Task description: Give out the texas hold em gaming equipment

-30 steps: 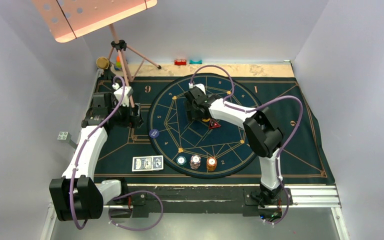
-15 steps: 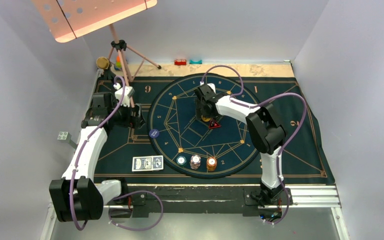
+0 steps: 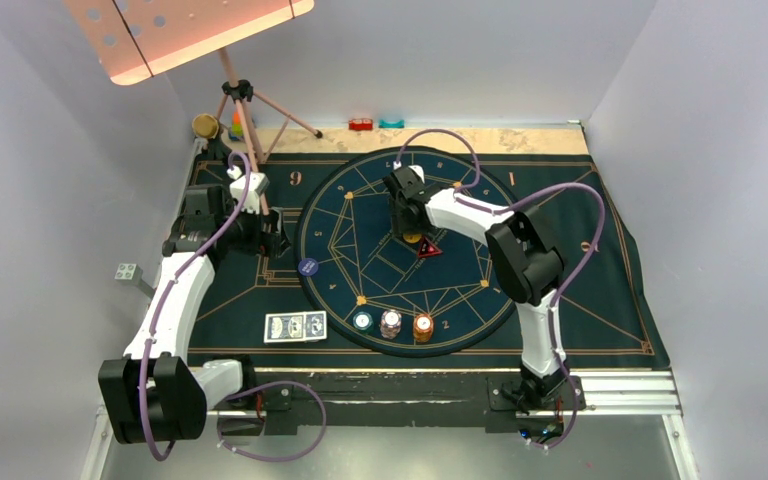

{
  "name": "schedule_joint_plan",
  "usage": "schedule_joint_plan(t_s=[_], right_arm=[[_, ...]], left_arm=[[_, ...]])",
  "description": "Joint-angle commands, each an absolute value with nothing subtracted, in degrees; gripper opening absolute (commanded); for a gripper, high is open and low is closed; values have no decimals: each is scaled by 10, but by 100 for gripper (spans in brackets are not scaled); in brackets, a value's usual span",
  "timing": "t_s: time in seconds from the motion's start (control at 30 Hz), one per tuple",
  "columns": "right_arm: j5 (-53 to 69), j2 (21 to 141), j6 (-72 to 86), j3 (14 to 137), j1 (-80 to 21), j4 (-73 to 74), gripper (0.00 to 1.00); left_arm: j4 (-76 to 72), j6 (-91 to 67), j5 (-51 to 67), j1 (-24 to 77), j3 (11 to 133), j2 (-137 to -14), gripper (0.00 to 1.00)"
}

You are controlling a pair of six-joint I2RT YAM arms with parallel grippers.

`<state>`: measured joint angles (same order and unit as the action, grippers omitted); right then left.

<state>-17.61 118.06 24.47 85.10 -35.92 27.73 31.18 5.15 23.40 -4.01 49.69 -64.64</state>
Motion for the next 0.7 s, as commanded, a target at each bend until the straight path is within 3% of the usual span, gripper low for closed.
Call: schedule_joint_plan(t_s=[0.0,0.37,0.67], right_arm=[[-178,1209,245,880,-352,291,54],[-204,1296,260,1051,-295,354,30],[-215,1371,268,1201,-235,394,29]], left_arm=[[303,56,230,-44,505,-634,100],[304,57,228,-43,504,-630,100],[304,60,230,-44,503,-630,100]])
